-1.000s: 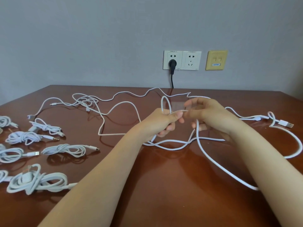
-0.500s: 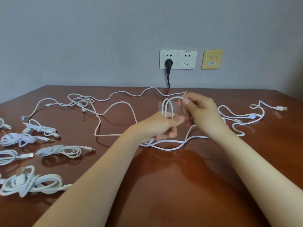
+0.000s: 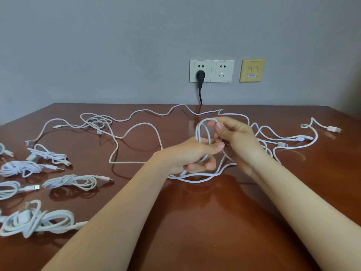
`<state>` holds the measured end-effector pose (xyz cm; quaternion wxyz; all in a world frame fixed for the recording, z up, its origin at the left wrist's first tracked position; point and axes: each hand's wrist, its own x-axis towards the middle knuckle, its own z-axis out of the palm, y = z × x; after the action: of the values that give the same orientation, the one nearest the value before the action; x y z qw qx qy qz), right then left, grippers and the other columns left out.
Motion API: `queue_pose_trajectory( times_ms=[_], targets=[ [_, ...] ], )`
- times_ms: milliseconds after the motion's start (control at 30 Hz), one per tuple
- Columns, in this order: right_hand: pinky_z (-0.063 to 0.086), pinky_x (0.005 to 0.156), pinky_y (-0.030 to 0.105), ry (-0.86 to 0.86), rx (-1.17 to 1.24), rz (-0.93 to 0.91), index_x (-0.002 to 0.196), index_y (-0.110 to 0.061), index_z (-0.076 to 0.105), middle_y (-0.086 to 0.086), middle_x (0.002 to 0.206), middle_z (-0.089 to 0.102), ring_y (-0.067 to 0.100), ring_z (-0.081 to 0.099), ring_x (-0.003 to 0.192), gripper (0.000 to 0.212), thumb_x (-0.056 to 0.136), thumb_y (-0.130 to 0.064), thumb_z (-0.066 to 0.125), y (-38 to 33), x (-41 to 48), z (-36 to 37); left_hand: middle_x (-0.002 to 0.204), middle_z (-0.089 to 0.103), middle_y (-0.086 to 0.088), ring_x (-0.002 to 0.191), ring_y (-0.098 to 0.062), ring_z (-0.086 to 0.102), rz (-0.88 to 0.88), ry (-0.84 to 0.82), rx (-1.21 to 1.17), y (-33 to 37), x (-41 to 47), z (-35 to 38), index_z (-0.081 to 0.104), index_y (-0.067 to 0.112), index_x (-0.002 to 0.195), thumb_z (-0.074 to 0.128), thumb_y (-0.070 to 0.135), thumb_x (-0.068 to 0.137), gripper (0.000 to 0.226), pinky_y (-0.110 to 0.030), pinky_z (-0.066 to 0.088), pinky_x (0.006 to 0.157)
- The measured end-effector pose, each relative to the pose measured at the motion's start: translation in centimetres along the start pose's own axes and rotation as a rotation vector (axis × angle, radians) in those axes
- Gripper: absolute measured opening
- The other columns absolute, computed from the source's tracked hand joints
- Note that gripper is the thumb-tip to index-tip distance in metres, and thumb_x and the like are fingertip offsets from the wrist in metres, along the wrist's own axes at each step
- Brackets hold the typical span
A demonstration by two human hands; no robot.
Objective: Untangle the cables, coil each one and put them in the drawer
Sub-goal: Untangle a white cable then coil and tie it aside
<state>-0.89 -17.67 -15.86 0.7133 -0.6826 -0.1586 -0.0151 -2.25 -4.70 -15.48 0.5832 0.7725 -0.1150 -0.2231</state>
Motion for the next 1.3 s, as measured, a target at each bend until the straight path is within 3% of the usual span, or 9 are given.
queue_pose_trajectory(
  times_ms=[167,267,400,500,600,700,833,1100,1300],
  targets=[
    [0.055,0.059,0.019,-0.007,0.077,0.090,0.089,-0.018,0.067,0.005,0.085,0.067,0.012,0.064,0.072,0.022,0.094,-0.007,0.050,0.2,-0.2,0.2,0.038,0.045,0.005,0.024,-0.003,0.019,-0.005,-0.006,0.101,-0.2,0.0,-0.1,0.050,0.004,0.123,0.038,0.035,0.099,0.040,-0.013,0.019,0.030],
    [0.053,0.052,0.020,0.159,0.103,0.133,0.081,-0.012,0.066,0.003,0.068,0.065,0.014,0.061,0.063,0.015,0.089,-0.003,0.057,0.6,-0.1,0.4,0.040,0.049,0.006,0.025,-0.004,0.020,0.008,0.054,0.191,-0.3,0.2,0.4,0.056,0.015,0.107,0.031,0.042,0.100,0.037,-0.011,0.027,0.037],
    [0.047,0.047,0.016,0.251,-0.192,-0.036,0.071,-0.011,0.063,-0.003,0.052,0.061,0.005,0.057,0.045,0.021,0.086,0.003,0.058,1.1,0.0,0.5,0.038,0.051,0.002,0.023,-0.006,0.020,0.047,0.155,0.122,-0.4,0.8,0.8,0.053,0.013,0.089,0.019,0.048,0.099,0.050,-0.019,0.020,0.036],
    [0.049,0.077,0.022,0.110,-0.497,-0.178,0.098,-0.012,0.068,0.002,0.090,0.061,0.012,0.061,0.084,0.038,0.082,0.011,0.043,0.9,-0.6,1.4,0.036,0.048,0.002,0.031,-0.012,0.027,0.101,0.285,0.011,-0.6,1.1,0.6,0.056,0.020,0.081,0.021,0.046,0.100,0.048,-0.021,0.022,0.037],
    [0.044,0.096,0.031,0.051,-0.468,-0.156,0.119,-0.019,0.061,0.001,0.107,0.045,0.015,0.054,0.101,0.054,0.081,0.013,0.038,0.9,-0.4,1.5,0.034,0.046,0.003,0.031,-0.012,0.030,0.173,0.337,-0.043,-0.7,1.2,0.2,0.057,0.018,0.081,0.022,0.041,0.101,0.046,-0.019,0.024,0.035],
    [0.051,0.086,0.038,-0.017,-0.461,-0.143,0.124,-0.030,0.057,0.004,0.114,0.047,0.020,0.060,0.096,0.056,0.080,0.002,0.041,1.0,0.0,1.5,0.035,0.043,0.005,0.023,-0.006,0.024,0.225,0.352,-0.005,-0.8,1.3,-0.3,0.054,0.018,0.086,0.022,0.040,0.101,0.041,-0.016,0.022,0.030],
    [0.053,0.058,0.025,-0.138,-0.489,-0.095,0.112,-0.043,0.054,0.003,0.105,0.049,0.014,0.061,0.069,0.058,0.081,0.004,0.041,0.2,-0.2,0.9,0.035,0.041,0.007,0.029,-0.011,0.029,0.235,0.404,0.033,-0.8,1.3,-0.6,0.044,0.017,0.074,0.023,0.039,0.102,0.041,-0.015,0.021,0.032],
    [0.036,0.057,0.005,-0.099,-0.853,-0.191,0.124,-0.032,0.052,-0.002,0.099,0.046,0.000,0.042,0.062,0.057,0.078,0.000,0.056,0.3,-0.3,0.4,0.043,0.051,0.003,0.044,-0.015,0.062,0.011,0.409,0.102,-0.4,0.6,-1.7,0.041,0.017,0.072,0.024,0.045,0.100,0.043,-0.015,0.043,0.043],
    [0.034,0.060,0.006,-0.095,-0.910,-0.273,0.113,-0.020,0.056,0.002,0.096,0.048,-0.002,0.040,0.062,0.046,0.074,0.004,0.059,0.6,-0.5,0.6,0.107,0.064,-0.013,0.098,-0.024,0.063,0.070,0.491,-0.106,-0.4,1.2,-1.9,0.054,0.013,0.084,0.033,0.036,0.101,0.035,-0.030,0.053,0.081]
  ],
)
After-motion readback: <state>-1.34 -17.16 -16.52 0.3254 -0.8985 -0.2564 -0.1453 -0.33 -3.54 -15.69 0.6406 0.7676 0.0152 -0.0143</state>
